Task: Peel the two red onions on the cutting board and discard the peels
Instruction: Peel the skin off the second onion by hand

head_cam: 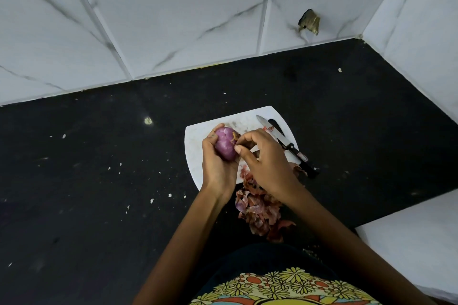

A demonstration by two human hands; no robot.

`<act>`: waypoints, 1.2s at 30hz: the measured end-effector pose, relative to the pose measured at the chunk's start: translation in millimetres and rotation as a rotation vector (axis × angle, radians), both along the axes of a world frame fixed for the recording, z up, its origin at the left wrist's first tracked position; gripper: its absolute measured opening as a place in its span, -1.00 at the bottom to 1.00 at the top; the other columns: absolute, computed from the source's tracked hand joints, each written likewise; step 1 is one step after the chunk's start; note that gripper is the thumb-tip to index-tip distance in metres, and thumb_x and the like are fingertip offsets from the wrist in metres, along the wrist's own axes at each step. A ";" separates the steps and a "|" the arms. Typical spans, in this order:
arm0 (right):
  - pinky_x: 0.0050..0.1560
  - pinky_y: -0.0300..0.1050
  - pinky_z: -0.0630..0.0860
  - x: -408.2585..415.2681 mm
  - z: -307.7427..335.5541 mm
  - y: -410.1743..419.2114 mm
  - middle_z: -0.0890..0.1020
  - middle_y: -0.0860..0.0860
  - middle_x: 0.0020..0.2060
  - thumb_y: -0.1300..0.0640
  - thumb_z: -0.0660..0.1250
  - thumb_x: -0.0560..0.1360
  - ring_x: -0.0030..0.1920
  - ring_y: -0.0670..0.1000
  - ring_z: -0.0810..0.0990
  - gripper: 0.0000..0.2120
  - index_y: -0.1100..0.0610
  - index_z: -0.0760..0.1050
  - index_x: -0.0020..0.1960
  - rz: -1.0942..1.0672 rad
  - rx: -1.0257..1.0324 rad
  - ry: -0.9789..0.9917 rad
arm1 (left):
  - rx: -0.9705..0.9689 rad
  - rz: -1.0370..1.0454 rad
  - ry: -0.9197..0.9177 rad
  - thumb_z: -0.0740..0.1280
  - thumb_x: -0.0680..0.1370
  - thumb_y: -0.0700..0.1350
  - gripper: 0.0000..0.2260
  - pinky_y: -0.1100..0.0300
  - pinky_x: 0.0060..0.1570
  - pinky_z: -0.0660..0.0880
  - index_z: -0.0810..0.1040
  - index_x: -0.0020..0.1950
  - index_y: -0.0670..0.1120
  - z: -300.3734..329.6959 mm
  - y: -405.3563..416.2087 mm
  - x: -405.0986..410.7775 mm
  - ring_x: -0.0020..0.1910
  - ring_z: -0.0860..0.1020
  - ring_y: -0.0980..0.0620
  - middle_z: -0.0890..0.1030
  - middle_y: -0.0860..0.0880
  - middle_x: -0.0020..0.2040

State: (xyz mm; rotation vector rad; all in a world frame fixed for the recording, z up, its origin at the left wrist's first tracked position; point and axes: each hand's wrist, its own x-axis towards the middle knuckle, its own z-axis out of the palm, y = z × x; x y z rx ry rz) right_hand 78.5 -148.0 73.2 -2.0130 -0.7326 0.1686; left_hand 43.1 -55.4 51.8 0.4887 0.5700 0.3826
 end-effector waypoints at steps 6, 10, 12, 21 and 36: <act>-0.03 -0.38 0.40 -1.5 -0.7 -1.4 0.53 -0.02 -0.06 0.18 0.21 0.60 -0.05 -0.12 0.50 -0.89 0.16 0.46 0.08 -0.009 -0.040 0.305 | 0.300 -0.070 0.035 0.17 0.56 -0.05 -0.78 0.20 -0.08 0.54 0.50 0.13 -0.06 -7.5 -0.6 -2.1 -0.06 0.54 0.01 0.51 -0.16 0.06; -0.21 -0.25 0.43 1.7 8.3 -2.1 0.59 0.00 -0.16 0.18 0.20 0.61 -0.23 -0.11 0.51 -0.85 0.19 0.52 0.07 -0.157 0.183 0.797 | 0.665 -0.243 0.075 0.23 0.51 0.06 -0.58 0.12 0.15 0.53 0.40 0.36 0.04 -9.0 -0.5 -7.6 0.11 0.56 0.05 0.52 -0.03 0.21; -0.29 -0.22 0.44 4.8 14.2 -3.9 0.59 0.04 -0.21 0.21 0.21 0.60 -0.27 -0.07 0.52 -0.88 0.18 0.53 -0.01 -0.184 0.328 0.917 | 0.751 -0.290 0.082 0.21 0.59 0.02 -0.60 0.13 0.16 0.54 0.32 0.44 0.07 -10.3 1.4 -8.1 0.17 0.55 0.05 0.49 -0.03 0.27; -0.08 -0.36 0.50 20.3 14.7 -19.8 0.58 -0.03 -0.03 0.24 0.42 0.46 -0.06 -0.14 0.58 -0.82 0.05 0.60 0.04 0.015 0.143 0.099 | 0.748 -0.353 0.154 0.05 0.59 0.21 -0.57 0.23 -0.23 0.44 0.42 0.37 0.08 -4.6 5.3 -6.8 -0.08 0.58 0.06 0.60 -0.07 0.12; -0.13 -0.05 0.54 27.5 3.8 -12.1 0.61 0.05 -0.18 0.27 0.37 0.45 -0.12 0.03 0.57 -0.91 0.24 0.63 -0.09 0.086 0.146 -0.273 | 0.686 -0.471 0.124 0.14 0.51 0.13 -0.58 0.24 -0.36 0.38 0.49 0.24 -0.08 -8.9 8.3 -8.6 -0.29 0.49 0.05 0.56 -0.09 -0.10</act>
